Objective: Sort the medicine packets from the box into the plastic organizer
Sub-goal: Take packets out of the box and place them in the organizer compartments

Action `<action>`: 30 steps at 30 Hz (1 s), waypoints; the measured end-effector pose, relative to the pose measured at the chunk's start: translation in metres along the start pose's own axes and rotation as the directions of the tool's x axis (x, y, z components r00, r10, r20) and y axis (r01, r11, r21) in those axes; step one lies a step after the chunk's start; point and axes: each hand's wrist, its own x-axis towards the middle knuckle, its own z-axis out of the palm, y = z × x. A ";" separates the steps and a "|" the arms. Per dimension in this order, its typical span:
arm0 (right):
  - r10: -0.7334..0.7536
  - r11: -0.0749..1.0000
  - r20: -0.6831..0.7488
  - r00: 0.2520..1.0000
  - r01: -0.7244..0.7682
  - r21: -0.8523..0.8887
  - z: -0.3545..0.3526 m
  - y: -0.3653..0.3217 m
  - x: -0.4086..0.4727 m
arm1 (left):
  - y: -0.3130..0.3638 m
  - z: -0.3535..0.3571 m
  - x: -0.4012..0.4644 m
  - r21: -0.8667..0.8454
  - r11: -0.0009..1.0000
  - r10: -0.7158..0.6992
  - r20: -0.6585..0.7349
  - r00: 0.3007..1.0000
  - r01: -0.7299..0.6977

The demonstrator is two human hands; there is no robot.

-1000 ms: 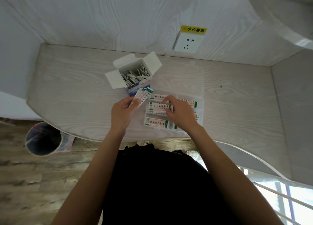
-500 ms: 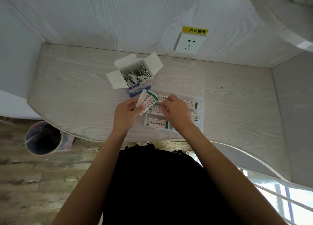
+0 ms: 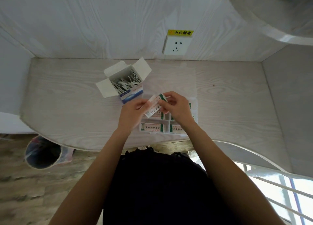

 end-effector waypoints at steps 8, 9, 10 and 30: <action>0.153 0.988 -0.215 0.965 -0.146 0.045 -0.001 0.011 0.011 | -0.009 0.015 0.019 0.521 0.773 0.491 -0.131 0.861 -0.362; 0.141 0.990 -0.233 0.962 -0.135 0.044 0.002 0.010 0.012 | -0.015 0.017 0.023 0.550 0.740 0.522 -0.106 0.846 -0.388; 0.126 0.992 -0.252 0.959 -0.121 0.036 0.005 0.009 0.013 | -0.020 0.020 0.026 0.581 0.704 0.552 -0.085 0.829 -0.409; -0.137 0.833 -0.235 0.962 -0.016 -0.553 0.005 0.008 0.015 | -0.034 0.007 0.032 0.643 0.600 0.522 0.138 0.842 -0.477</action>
